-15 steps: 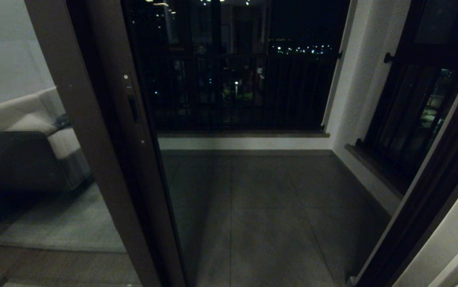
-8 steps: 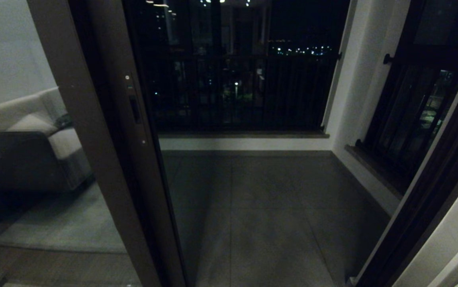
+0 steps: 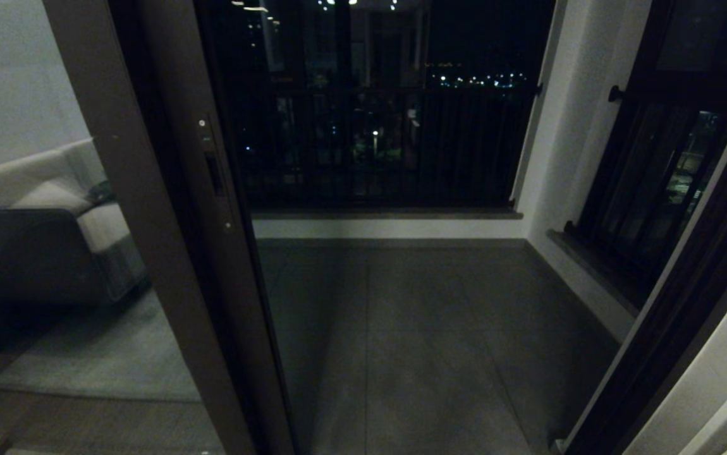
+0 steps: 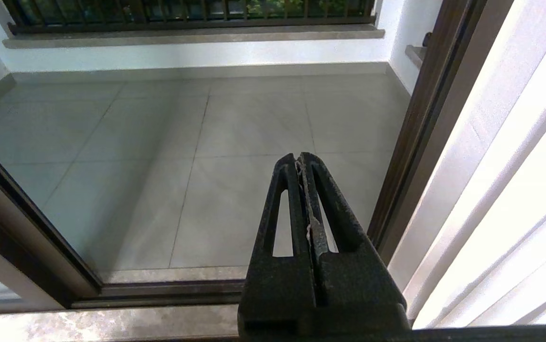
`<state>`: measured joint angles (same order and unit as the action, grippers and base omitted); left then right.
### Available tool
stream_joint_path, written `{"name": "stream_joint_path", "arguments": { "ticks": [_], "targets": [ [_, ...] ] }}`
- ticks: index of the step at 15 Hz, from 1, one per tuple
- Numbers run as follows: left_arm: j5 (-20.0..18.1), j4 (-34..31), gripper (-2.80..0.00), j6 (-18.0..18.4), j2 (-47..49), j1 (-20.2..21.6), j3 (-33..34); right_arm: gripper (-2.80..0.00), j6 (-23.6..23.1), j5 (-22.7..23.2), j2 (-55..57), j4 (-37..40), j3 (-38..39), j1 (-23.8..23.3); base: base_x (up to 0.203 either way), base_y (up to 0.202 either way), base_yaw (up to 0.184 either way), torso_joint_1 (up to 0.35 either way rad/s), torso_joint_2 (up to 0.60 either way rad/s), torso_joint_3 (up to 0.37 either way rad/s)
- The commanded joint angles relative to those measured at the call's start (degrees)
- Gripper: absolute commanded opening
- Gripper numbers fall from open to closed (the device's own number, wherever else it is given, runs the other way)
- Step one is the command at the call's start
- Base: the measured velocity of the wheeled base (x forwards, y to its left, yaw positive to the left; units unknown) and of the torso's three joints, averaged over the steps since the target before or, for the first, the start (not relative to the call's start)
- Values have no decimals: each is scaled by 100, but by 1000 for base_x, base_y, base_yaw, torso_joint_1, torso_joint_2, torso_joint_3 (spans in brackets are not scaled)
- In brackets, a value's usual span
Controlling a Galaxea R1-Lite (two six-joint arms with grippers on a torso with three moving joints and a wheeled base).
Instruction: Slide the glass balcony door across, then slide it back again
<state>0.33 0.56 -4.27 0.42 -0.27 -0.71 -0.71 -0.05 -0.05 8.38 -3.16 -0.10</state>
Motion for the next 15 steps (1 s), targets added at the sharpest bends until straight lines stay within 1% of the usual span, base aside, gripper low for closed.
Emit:
{"name": "stream_joint_path", "arguments": {
  "ticks": [1,2,3,5,8,15],
  "targets": [
    [2,-23,-280,595,-48,9,27,-280,-9,5,5,6,-1,1,0,0,0,0,0,0],
    [-77,-75,-280,1161,-50,9,57,-280,-8,5,5,6,-1,1,0,0,0,0,0,0],
    [-145,-93,-280,1305,-50,5,70,-280,-8,5,5,6,-1,1,0,0,0,0,0,0],
    [-158,-110,-280,678,-51,5,63,-280,1,-4,5,6,-1,1,0,0,0,0,0,0],
    [-85,-100,-280,646,-51,9,71,-280,62,-21,5,6,-1,1,0,0,0,0,0,0],
    [-85,-100,-280,611,-51,9,71,-280,80,-65,5,6,-1,1,0,0,0,0,0,0]
  ]
}}
